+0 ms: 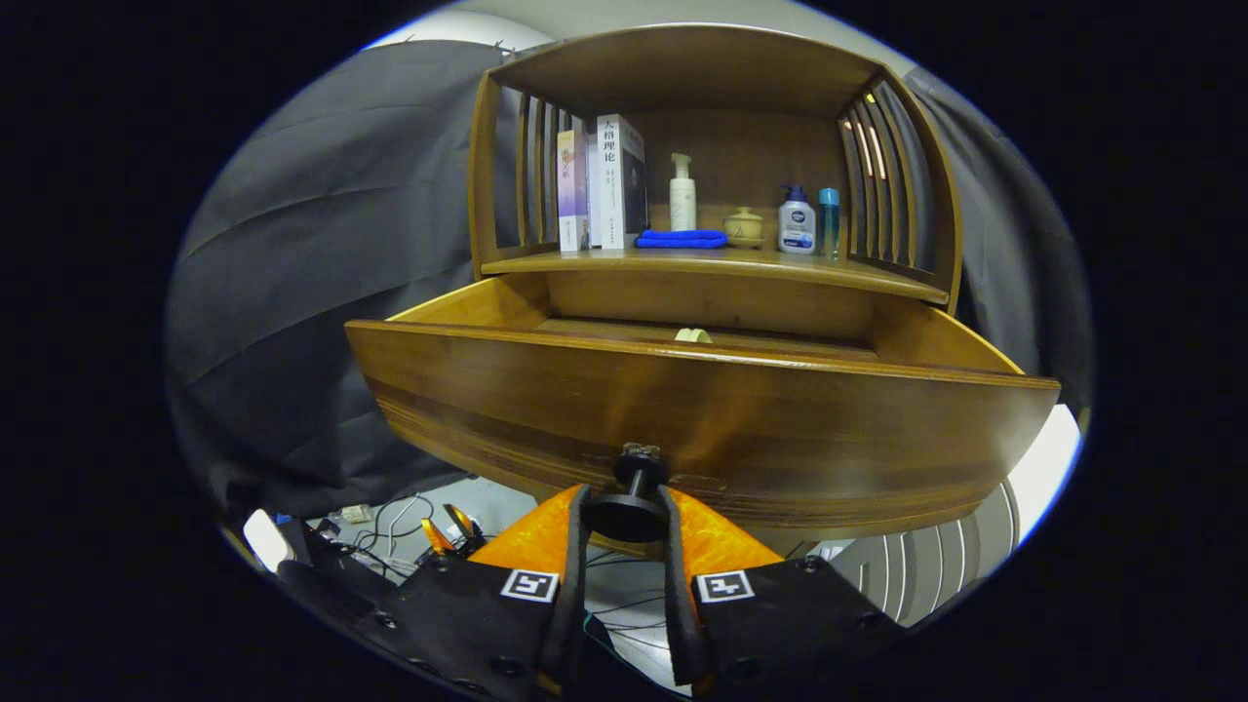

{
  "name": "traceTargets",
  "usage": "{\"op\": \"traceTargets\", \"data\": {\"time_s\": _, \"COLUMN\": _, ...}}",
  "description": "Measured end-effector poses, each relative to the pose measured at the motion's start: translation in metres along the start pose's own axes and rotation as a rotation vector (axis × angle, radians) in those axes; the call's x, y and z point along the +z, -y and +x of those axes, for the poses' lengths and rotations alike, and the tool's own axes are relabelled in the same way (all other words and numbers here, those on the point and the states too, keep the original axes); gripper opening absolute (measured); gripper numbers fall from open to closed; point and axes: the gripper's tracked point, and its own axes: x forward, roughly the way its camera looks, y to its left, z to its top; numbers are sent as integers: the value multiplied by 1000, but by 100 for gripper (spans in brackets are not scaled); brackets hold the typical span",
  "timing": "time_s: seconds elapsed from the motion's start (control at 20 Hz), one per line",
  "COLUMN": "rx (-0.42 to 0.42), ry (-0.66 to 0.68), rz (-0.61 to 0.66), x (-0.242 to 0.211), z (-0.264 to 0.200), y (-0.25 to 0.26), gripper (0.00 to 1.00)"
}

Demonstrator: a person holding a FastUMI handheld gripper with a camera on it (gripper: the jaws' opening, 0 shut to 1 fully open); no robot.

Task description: Pull open the drawer, take out the items inside it, and place them on the countertop above the cabinet.

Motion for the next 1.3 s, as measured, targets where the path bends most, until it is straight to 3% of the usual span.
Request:
{"op": "traceTargets", "data": {"time_s": 0.15, "rx": -3, "ry": 30, "rz": 10, "x": 17, "z": -16, "y": 8, "gripper": 51}}
{"op": "traceTargets", "data": {"time_s": 0.3, "rx": 13, "ry": 64, "rz": -29, "x": 39, "z": -37, "y": 10, "gripper": 100}}
{"op": "traceTargets", "data": {"time_s": 0.4, "rx": 32, "ry": 75, "rz": -21, "x": 54, "z": -49, "y": 12, "gripper": 98}}
{"op": "traceTargets", "data": {"time_s": 0.5, "rx": 63, "ry": 72, "rz": 64, "x": 67, "z": -55, "y": 13, "gripper": 98}}
{"op": "traceTargets", "data": {"time_s": 0.75, "rx": 83, "ry": 20, "rz": 244, "x": 95, "z": -46, "y": 23, "gripper": 98}}
{"op": "traceTargets", "data": {"time_s": 1.1, "rx": 154, "ry": 17, "rz": 367, "x": 128, "z": -31, "y": 23, "gripper": 96}}
{"op": "traceTargets", "data": {"time_s": 1.2, "rx": 151, "ry": 11, "rz": 297, "x": 131, "z": -36, "y": 23, "gripper": 96}}
{"op": "traceTargets", "data": {"time_s": 1.3, "rx": 67, "ry": 41, "rz": 3, "x": 136, "z": -43, "y": 40, "gripper": 96}}
